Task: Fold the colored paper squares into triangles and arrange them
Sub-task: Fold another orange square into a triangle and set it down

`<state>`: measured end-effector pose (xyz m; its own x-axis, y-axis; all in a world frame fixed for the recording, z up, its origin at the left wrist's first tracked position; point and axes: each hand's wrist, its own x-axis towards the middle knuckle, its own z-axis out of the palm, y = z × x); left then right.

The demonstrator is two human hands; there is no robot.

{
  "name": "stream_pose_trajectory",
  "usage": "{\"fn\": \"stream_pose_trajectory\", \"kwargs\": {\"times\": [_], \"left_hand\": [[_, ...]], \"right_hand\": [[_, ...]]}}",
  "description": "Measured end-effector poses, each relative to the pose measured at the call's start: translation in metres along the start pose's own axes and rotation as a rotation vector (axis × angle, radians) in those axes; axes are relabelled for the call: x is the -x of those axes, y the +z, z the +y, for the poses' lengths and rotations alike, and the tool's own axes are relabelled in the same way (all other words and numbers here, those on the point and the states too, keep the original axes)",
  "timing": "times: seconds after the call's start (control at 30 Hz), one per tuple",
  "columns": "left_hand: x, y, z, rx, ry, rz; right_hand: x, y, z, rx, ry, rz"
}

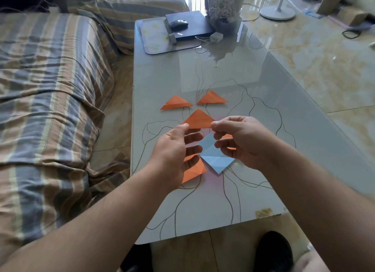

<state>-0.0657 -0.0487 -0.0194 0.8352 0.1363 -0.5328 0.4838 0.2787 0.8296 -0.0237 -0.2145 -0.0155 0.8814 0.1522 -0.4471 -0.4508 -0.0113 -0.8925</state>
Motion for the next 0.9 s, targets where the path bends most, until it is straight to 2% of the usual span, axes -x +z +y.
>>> {"fn": "stream_pose_trajectory", "kwargs": {"times": [0.2, 0.9], "left_hand": [[0.0, -0.001, 0.001, -0.061, 0.057, -0.028], [-0.016, -0.012, 0.002, 0.105, 0.093, 0.072]], "right_hand": [[0.0, -0.003, -0.002, -0.019, 0.004, 0.001], [0.001, -0.006, -0.004, 0.013, 0.02, 0.028]]}}
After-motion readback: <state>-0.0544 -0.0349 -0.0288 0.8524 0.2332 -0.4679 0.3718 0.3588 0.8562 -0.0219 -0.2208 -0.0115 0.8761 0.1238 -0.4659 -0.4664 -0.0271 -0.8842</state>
